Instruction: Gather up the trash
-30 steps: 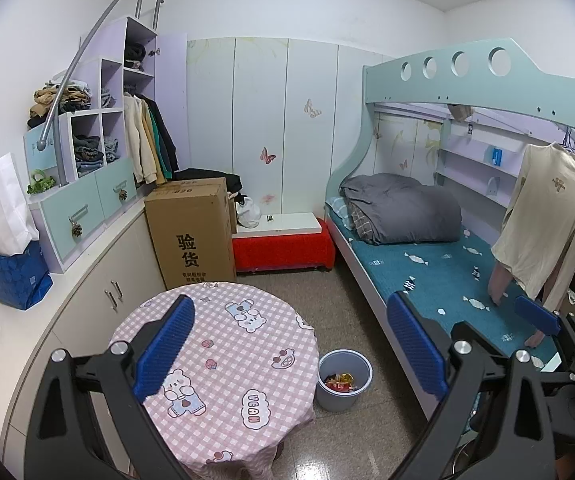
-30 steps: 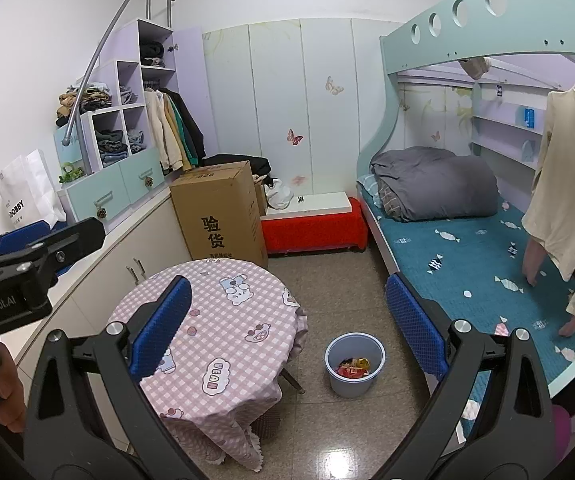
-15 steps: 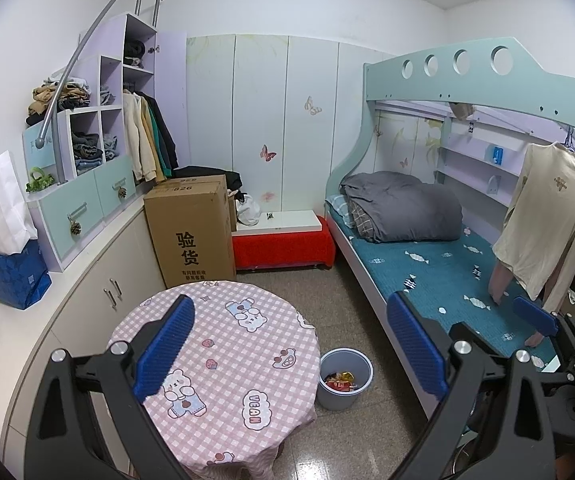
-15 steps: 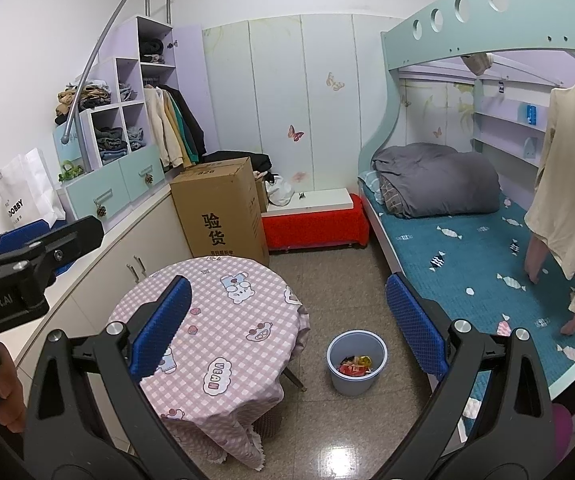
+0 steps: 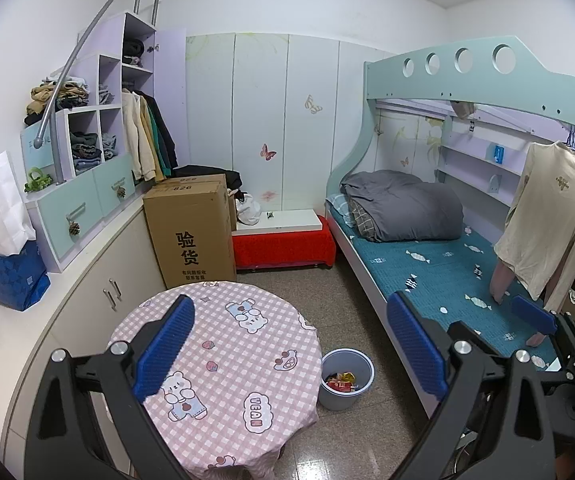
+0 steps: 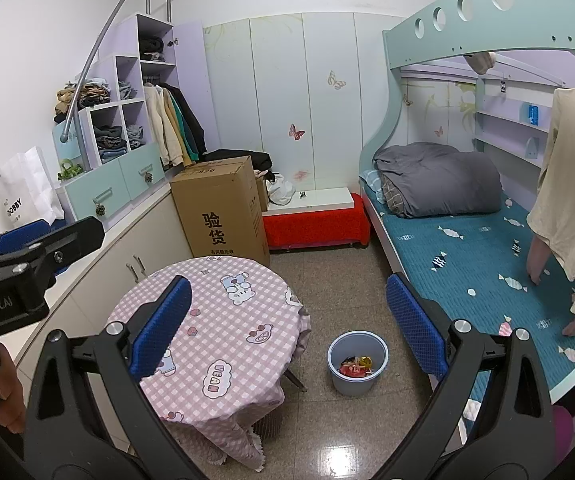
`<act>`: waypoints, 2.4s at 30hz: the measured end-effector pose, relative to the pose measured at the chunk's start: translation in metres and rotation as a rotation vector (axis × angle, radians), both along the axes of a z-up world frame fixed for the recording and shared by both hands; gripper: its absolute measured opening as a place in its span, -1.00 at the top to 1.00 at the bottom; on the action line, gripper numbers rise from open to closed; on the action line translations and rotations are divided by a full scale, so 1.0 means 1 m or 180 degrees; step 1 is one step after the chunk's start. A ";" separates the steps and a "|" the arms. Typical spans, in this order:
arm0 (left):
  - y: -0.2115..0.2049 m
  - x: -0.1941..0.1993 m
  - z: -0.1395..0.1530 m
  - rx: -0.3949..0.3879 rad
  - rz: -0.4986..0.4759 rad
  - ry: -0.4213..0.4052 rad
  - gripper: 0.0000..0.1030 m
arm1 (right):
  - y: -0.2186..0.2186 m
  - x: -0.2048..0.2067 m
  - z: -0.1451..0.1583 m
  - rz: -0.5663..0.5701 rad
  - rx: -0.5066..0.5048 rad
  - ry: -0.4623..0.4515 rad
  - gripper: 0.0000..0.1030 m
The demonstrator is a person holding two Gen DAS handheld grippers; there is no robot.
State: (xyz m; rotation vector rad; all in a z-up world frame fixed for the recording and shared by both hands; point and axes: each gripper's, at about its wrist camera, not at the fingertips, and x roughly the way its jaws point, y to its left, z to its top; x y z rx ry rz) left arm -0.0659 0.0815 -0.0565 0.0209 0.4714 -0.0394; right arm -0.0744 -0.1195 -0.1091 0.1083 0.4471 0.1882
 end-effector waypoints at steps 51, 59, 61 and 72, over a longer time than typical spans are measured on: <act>-0.003 0.021 -0.014 -0.0005 -0.0030 0.0083 -0.84 | 0.000 0.008 -0.009 0.0012 0.0009 0.0051 -0.86; -0.003 0.023 -0.015 -0.0001 -0.0026 0.0085 -0.84 | 0.000 0.010 -0.007 0.0010 0.0009 0.0056 -0.86; -0.003 0.023 -0.015 -0.0001 -0.0027 0.0087 -0.84 | 0.000 0.010 -0.007 0.0012 0.0010 0.0060 -0.86; -0.004 0.024 -0.014 -0.0001 -0.0024 0.0092 -0.84 | 0.001 0.010 -0.011 0.0009 0.0011 0.0067 -0.86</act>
